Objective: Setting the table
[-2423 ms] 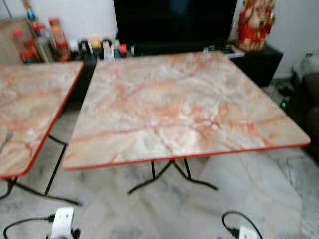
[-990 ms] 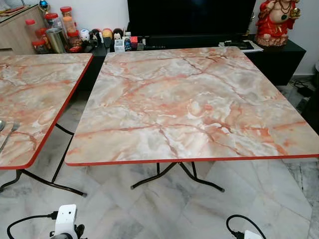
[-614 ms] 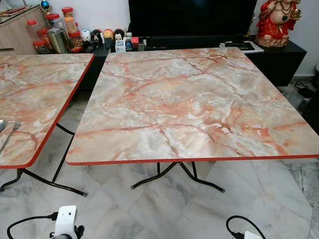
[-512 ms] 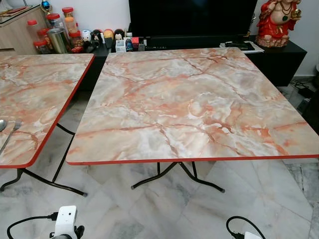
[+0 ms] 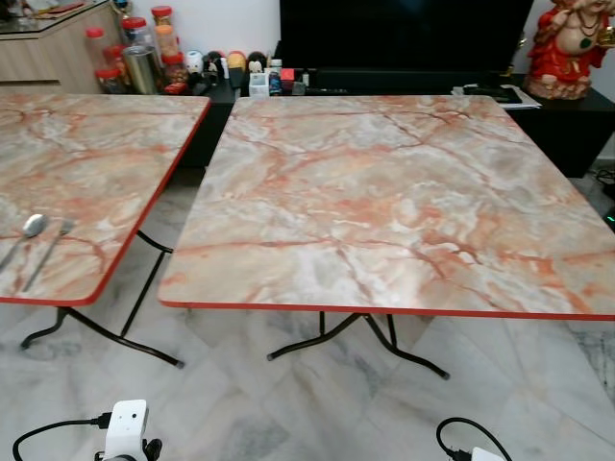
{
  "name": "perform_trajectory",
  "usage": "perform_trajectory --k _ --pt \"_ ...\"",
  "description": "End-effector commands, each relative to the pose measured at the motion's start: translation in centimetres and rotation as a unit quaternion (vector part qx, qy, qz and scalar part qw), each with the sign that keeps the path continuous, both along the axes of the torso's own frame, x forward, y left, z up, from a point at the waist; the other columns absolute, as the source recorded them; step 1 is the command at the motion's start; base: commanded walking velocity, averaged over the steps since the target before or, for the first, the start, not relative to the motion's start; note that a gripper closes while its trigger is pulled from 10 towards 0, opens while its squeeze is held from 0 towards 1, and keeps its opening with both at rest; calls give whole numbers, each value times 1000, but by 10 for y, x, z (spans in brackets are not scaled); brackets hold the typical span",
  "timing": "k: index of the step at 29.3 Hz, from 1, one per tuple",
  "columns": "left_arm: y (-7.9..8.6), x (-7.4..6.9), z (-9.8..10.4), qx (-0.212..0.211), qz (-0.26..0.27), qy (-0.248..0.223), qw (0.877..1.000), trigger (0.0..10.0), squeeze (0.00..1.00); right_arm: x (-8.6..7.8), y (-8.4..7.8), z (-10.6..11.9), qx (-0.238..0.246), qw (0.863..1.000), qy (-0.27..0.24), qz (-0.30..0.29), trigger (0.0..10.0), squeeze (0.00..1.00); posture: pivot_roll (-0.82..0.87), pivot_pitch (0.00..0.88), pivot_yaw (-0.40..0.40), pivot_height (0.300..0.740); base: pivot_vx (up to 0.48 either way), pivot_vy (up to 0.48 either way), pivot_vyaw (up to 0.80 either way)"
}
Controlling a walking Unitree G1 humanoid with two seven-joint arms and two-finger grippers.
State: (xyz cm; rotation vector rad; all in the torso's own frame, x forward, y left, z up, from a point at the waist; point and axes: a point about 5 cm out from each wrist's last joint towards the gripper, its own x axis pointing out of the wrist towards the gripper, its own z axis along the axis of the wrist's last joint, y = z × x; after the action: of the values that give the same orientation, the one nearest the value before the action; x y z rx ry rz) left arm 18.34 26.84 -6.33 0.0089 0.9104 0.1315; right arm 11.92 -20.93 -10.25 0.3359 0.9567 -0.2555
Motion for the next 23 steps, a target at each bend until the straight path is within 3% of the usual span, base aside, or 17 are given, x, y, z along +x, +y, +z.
perform_trajectory --k 1,23 --pt "4 -2 1 5 -2 7 1000 10000 0 -1 2 -1 2 1000 2 5 10000 0 3 0 15 736 0 315 0" --pt "7 -2 2 9 -2 7 1000 10000 0 -1 5 -1 5 1000 0 4 10000 0 8 0 24 736 0 371 0"
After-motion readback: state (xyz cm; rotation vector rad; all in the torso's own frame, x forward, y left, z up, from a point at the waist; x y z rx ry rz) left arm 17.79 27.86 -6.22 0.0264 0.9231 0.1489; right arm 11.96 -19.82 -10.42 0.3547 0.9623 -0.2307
